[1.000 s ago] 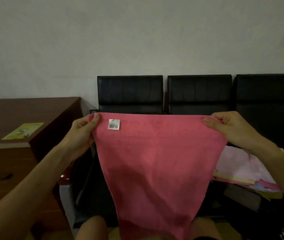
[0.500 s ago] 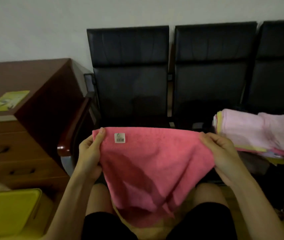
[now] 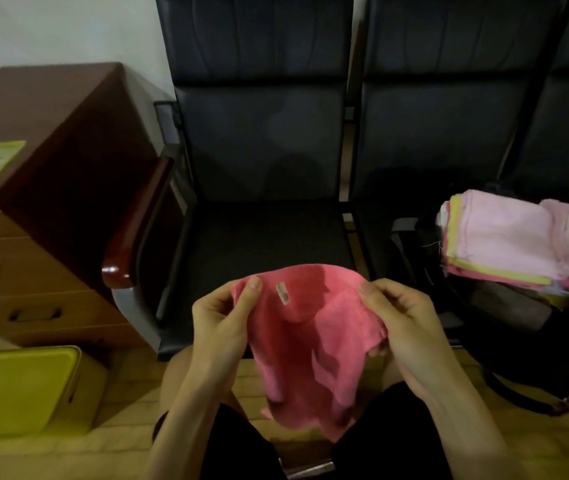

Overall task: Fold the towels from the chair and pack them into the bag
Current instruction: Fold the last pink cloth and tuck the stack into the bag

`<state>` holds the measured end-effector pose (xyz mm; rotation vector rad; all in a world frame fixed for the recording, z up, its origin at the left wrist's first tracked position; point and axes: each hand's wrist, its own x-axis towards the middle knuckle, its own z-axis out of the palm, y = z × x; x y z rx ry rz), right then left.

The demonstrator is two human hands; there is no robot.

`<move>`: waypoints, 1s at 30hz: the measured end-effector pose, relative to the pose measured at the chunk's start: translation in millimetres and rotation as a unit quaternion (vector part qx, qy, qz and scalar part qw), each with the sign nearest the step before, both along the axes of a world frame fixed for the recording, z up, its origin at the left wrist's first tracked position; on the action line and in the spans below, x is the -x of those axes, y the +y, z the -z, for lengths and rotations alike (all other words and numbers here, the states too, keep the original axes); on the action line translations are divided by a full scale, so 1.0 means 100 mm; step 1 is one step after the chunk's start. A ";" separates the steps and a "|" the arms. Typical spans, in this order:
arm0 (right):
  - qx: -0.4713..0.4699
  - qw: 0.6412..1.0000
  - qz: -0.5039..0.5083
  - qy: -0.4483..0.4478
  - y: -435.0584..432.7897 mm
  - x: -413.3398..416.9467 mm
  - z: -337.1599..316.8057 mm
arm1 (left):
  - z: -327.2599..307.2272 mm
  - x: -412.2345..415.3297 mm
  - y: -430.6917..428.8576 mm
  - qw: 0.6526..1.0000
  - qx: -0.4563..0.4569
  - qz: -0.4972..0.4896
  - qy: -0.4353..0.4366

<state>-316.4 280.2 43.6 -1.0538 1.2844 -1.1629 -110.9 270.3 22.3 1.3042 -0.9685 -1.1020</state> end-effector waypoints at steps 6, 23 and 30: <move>-0.019 1.000 -0.021 0.005 0.02 -0.12 -0.02 | 0.01 0.12 0.03 0.999 0.017 0.044 -0.005; -0.013 0.999 -0.037 0.012 0.07 -0.40 0.04 | 0.09 0.29 0.14 0.990 0.062 0.118 -0.043; -0.037 0.999 -0.014 0.006 0.07 -0.38 0.04 | 0.12 0.31 0.19 0.975 0.082 0.187 -0.087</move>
